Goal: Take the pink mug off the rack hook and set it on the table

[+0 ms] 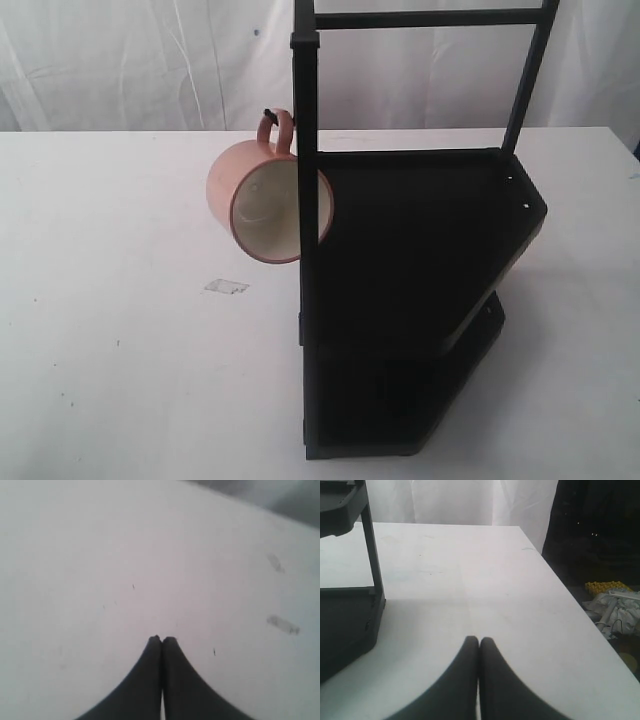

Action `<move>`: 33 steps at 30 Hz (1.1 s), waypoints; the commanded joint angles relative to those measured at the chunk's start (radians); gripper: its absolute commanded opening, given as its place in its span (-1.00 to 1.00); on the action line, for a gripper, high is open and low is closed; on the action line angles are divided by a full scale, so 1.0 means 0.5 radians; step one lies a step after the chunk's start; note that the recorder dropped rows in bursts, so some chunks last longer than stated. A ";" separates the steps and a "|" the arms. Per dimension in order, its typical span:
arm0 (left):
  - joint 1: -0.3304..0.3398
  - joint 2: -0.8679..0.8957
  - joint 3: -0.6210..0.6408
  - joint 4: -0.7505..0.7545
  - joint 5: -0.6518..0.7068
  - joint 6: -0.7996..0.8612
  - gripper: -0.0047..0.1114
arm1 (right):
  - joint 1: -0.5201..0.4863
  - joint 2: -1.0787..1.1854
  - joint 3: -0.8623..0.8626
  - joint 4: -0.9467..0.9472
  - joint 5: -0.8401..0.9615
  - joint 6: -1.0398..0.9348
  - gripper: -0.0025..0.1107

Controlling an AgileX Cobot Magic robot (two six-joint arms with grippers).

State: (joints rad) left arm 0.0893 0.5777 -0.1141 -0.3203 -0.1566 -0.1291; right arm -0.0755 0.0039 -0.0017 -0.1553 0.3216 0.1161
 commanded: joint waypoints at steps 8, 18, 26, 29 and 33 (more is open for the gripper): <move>-0.536 0.785 -0.821 0.029 1.198 0.721 -0.92 | -0.012 -0.008 0.003 0.007 -0.016 -0.016 -0.96; -0.621 0.798 -1.260 -0.438 1.527 1.125 -0.92 | -0.012 -0.008 0.003 0.007 -0.016 -0.016 -0.96; -0.670 0.798 -1.454 -0.876 1.841 1.739 -0.92 | -0.012 -0.008 0.003 0.007 -0.016 -0.016 -0.96; -0.813 0.798 -1.470 -1.035 1.888 1.990 -0.92 | -0.012 -0.008 0.003 0.007 -0.016 -0.016 -0.96; -1.048 0.798 -1.470 -1.045 1.884 2.271 -0.92 | -0.012 -0.008 0.003 0.007 -0.016 -0.016 -0.96</move>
State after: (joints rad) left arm -0.3635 0.9791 -0.8462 -0.8119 0.7611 0.9075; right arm -0.0755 0.0039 -0.0017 -0.1553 0.3216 0.1161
